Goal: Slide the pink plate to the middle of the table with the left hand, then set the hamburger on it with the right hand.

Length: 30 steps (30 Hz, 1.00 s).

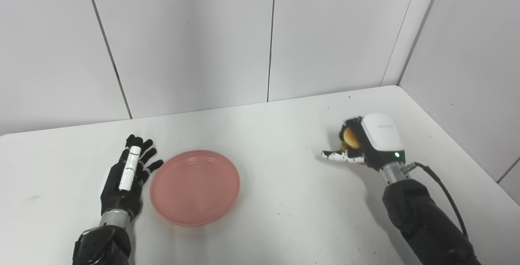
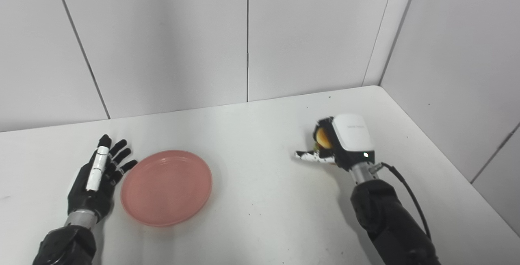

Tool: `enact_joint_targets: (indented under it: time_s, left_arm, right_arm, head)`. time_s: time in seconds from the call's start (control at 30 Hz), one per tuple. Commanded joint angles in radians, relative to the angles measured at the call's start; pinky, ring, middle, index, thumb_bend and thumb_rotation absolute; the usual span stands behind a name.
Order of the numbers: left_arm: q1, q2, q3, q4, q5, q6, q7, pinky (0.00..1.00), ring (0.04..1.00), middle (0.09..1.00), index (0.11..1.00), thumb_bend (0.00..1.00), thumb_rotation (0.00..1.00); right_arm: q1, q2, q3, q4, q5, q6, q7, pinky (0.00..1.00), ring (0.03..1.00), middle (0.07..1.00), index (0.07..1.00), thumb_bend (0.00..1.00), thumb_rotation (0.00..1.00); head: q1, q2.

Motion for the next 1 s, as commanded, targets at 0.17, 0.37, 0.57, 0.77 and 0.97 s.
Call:
enact_joint_targets:
  time_s: [0.17, 0.37, 0.57, 0.77, 0.97]
  left_arm:
    - [-0.018, -0.029, -0.021, 0.005, 0.025, -0.029, 0.008, 0.73, 0.876, 0.880, 0.971, 0.81, 0.71]
    - [-0.024, -0.055, -0.034, 0.040, 0.054, -0.069, 0.021, 0.73, 0.893, 0.879, 0.974, 0.81, 0.72]
    - [-0.027, -0.079, -0.045, 0.056, 0.067, -0.078, 0.036, 0.75, 0.902, 0.886, 0.993, 0.79, 0.74]
    - [-0.028, -0.093, -0.053, 0.075, 0.078, -0.091, 0.044, 0.76, 0.901, 0.884, 0.996, 0.77, 0.74]
    - [-0.028, -0.096, -0.046, 0.072, 0.074, -0.097, 0.054, 0.76, 0.898, 0.885, 0.997, 0.75, 0.74]
  right_arm:
    - [-0.092, 0.017, -0.026, -0.170, -0.010, 0.017, 0.078, 0.11, 0.163, 0.243, 0.307, 0.50, 0.37]
    - [-0.155, 0.084, -0.009, -0.221, -0.012, 0.003, 0.108, 0.10, 0.147, 0.225, 0.281, 0.50, 0.35]
    - [-0.193, 0.142, 0.026, -0.216, -0.012, -0.037, 0.115, 0.10, 0.150, 0.228, 0.289, 0.49, 0.33]
    - [-0.217, 0.193, 0.069, -0.198, -0.021, -0.049, 0.126, 0.10, 0.151, 0.228, 0.288, 0.50, 0.33]
    - [-0.259, 0.257, 0.144, -0.125, -0.032, -0.076, 0.122, 0.11, 0.161, 0.238, 0.308, 0.51, 0.29]
  head:
    - [0.093, -0.011]
    - [0.163, -0.033]
    - [0.204, -0.048]
    - [0.230, -0.057]
    - [0.272, -0.063]
